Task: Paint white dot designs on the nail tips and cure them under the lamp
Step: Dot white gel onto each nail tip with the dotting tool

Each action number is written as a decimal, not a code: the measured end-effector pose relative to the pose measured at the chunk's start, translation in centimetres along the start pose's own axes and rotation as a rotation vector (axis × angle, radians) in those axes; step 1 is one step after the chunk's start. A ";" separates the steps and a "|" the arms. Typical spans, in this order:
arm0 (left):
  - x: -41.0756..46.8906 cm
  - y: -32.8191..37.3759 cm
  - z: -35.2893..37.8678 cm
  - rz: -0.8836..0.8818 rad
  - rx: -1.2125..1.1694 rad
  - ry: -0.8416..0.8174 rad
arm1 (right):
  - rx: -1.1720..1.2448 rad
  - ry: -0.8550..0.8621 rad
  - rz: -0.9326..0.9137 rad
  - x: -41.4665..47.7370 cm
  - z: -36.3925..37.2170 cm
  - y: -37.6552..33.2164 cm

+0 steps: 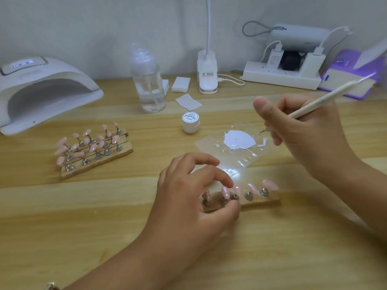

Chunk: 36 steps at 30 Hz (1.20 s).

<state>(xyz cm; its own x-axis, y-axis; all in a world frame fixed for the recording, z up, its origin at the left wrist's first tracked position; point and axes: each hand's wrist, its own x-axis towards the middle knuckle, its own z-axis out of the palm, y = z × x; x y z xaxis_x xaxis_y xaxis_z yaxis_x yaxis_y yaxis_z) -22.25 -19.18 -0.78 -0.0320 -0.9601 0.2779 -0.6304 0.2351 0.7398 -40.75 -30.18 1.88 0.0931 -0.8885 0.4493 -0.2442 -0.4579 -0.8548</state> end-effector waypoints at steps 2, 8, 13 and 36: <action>0.2 0.1 0.4 0.021 0.014 0.001 | -0.114 -0.026 0.020 0.1 0.0 0.8; 0.7 0.0 1.1 0.096 0.046 0.071 | -0.165 -0.062 -0.016 -0.2 0.7 2.1; 0.7 -0.1 1.1 0.155 0.099 0.116 | -0.231 -0.062 -0.036 0.1 0.4 3.0; 3.6 -2.3 -2.3 -0.137 -0.437 0.159 | -0.075 -0.197 0.021 -0.1 0.6 2.8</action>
<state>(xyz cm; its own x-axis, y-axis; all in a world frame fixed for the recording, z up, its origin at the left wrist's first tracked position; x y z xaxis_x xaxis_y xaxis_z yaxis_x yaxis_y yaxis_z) -19.12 -22.84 -0.12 0.1686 -0.9597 0.2249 -0.2345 0.1825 0.9548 -40.89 -31.39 -0.65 0.2722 -0.8898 0.3663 -0.3182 -0.4425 -0.8384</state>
